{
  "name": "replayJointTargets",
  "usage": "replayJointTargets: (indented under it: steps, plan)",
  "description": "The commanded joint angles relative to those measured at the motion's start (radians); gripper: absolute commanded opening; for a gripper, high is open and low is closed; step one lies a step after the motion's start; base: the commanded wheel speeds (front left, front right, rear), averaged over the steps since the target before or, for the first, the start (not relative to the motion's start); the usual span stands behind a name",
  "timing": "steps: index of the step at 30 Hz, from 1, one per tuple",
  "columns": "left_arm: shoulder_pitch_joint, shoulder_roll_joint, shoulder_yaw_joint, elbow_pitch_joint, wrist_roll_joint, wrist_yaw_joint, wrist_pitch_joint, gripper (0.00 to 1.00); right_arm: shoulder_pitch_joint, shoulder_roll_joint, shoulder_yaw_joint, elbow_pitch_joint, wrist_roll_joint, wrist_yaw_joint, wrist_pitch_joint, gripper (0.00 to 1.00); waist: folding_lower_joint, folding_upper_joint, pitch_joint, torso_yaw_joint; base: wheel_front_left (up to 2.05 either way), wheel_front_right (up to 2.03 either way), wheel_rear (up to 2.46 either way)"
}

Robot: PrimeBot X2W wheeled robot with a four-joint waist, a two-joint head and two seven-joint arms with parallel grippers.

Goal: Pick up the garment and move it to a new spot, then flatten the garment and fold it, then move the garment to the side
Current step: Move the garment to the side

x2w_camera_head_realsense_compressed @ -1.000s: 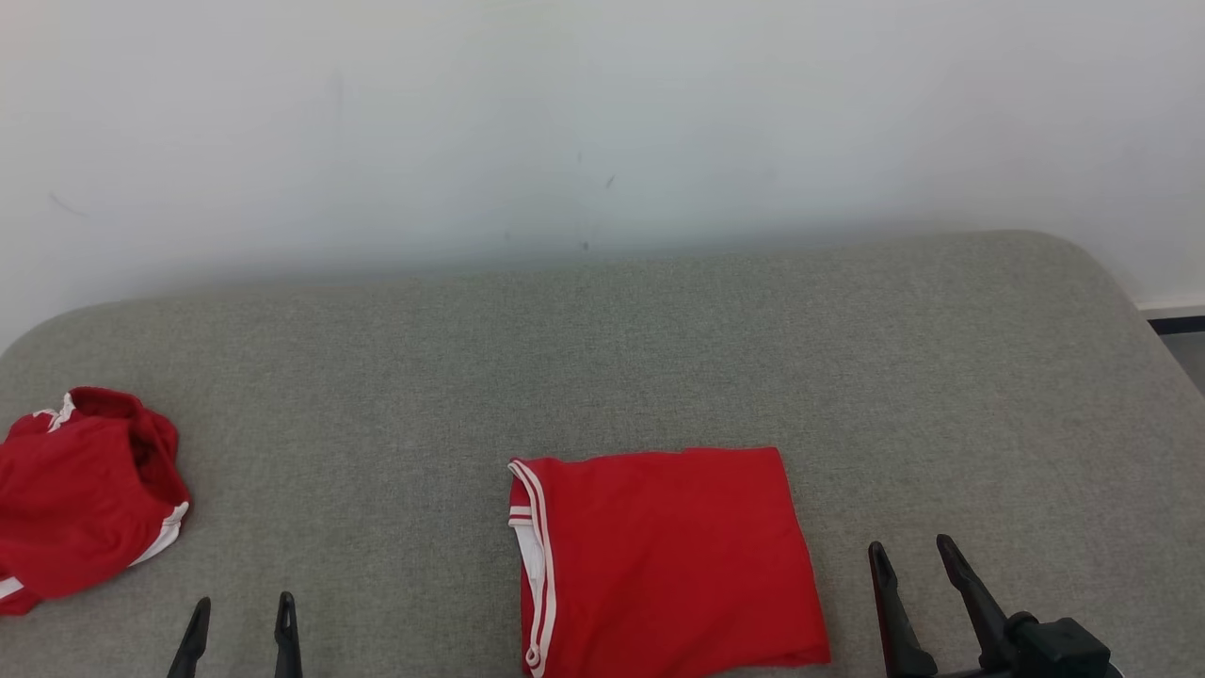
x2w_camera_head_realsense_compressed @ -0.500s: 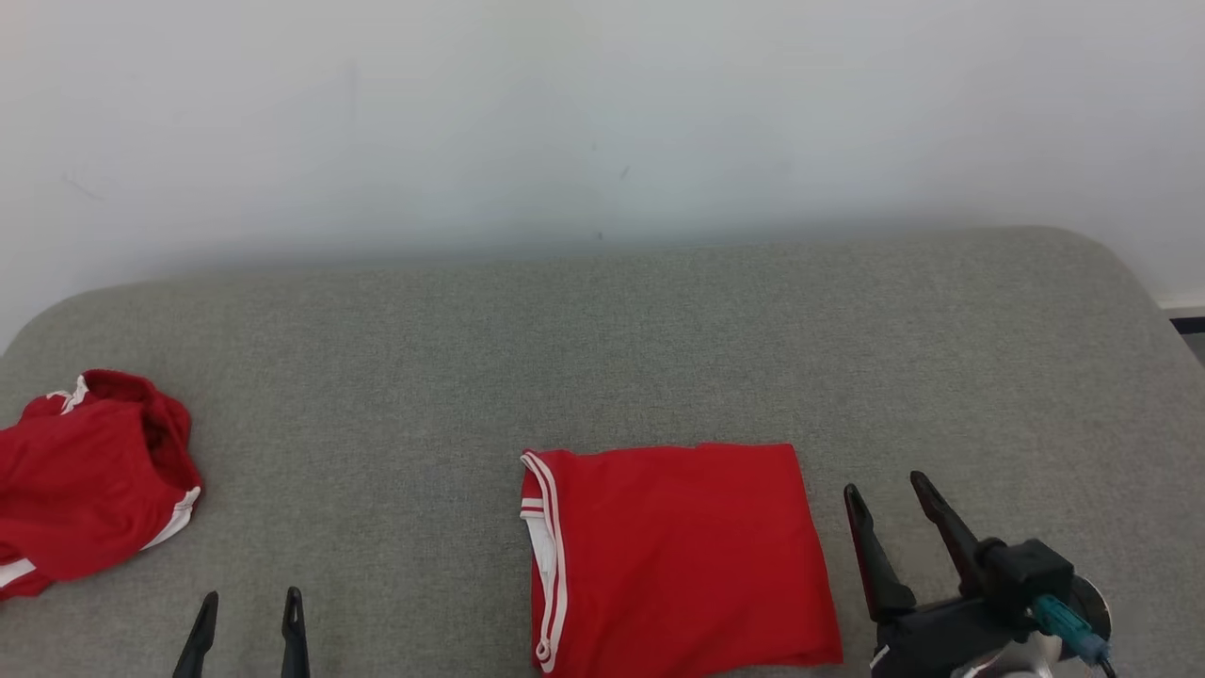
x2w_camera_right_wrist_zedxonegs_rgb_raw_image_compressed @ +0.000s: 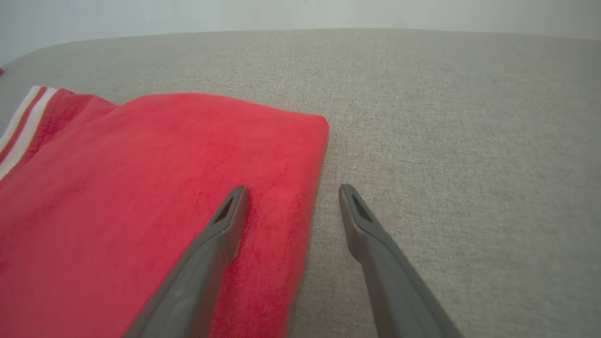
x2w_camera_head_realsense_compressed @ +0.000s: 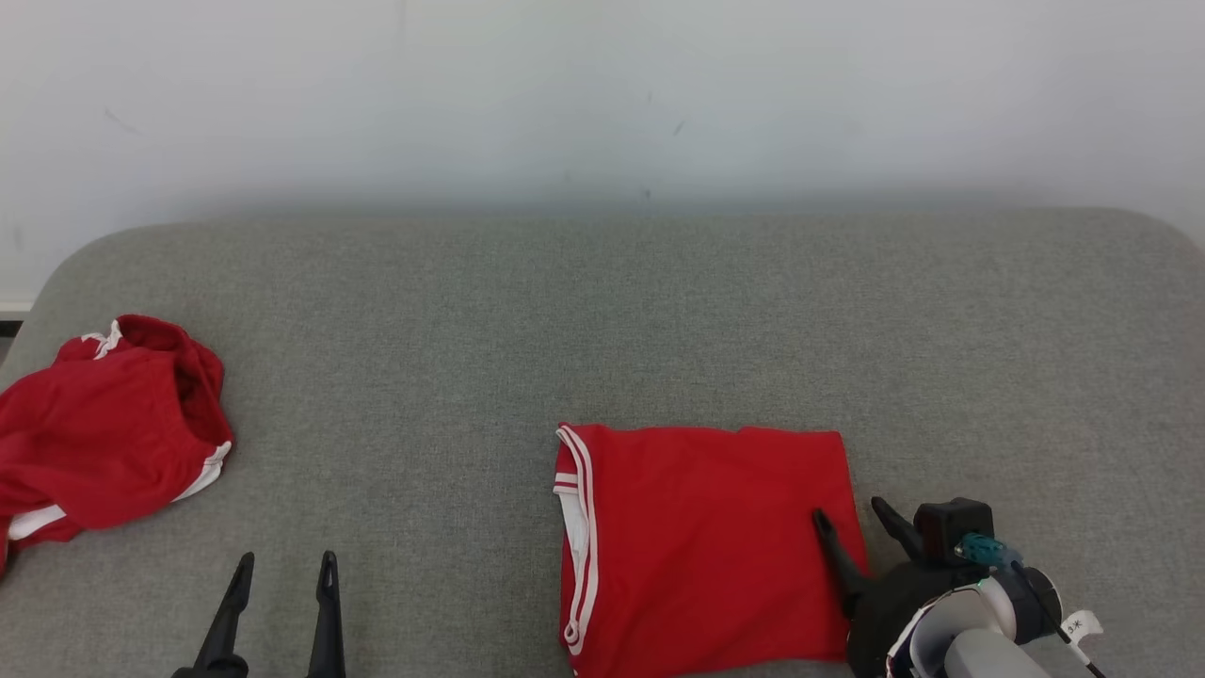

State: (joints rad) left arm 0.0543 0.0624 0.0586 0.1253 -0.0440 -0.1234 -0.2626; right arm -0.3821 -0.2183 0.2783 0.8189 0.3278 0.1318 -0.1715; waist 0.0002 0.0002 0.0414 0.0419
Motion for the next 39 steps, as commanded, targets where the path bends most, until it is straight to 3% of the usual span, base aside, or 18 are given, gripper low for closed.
replayJointTargets:
  steps: [1, 6, 7, 8, 20, 28, 35, 39]
  plan:
    - [-0.020, -0.002, 0.000, 0.002, 0.003, -0.001, -0.003, 1.00, -0.018, 0.013, 0.014, 0.026, 0.019, -0.002, -0.007, 1.00, -0.0002, -0.0002, 0.020, 0.011, 0.00, 0.00, 0.00]
    - [-0.023, -0.003, 0.006, 0.006, -0.003, -0.001, -0.003, 1.00, -0.038, 0.043, 0.066, 0.128, 0.086, -0.002, 0.004, 0.97, -0.0002, -0.0002, 0.032, 0.009, 0.00, 0.00, 0.00]
    - [-0.026, -0.003, 0.007, 0.007, -0.004, -0.001, -0.003, 1.00, -0.043, 0.047, 0.079, 0.140, 0.095, -0.002, 0.002, 0.35, -0.0002, -0.0002, 0.033, 0.008, 0.00, 0.00, 0.00]
    - [-0.028, -0.003, 0.009, 0.009, -0.005, -0.002, -0.003, 1.00, -0.048, 0.048, 0.091, 0.149, 0.107, -0.002, -0.002, 0.00, -0.0002, -0.0002, 0.034, 0.008, 0.00, 0.00, 0.00]
    - [-0.045, -0.006, 0.006, 0.015, -0.011, -0.003, -0.003, 1.00, -0.229, -0.054, 0.176, 0.167, 0.195, -0.003, -0.047, 0.00, -0.0002, -0.0002, 0.047, -0.009, 0.00, 0.00, 0.00]
    - [-0.114, -0.006, -0.034, -0.006, -0.014, -0.006, -0.003, 1.00, -0.401, -0.213, 0.255, 0.177, 0.225, -0.003, -0.021, 0.00, -0.0002, -0.0002, 0.155, -0.032, 0.00, 0.00, 0.00]
    - [-0.179, 0.011, -0.040, -0.050, -0.004, -0.008, -0.003, 1.00, -0.543, -0.374, 0.300, 0.190, 0.247, -0.003, -0.024, 0.00, -0.0002, -0.0002, 0.283, -0.080, 0.00, 0.00, 0.00]
    - [-0.203, 0.024, -0.033, -0.081, 0.006, -0.007, -0.003, 1.00, -0.622, -0.433, 0.320, 0.198, 0.260, -0.003, -0.028, 0.00, -0.0002, -0.0002, 0.349, -0.119, 0.00, 0.00, 0.00]
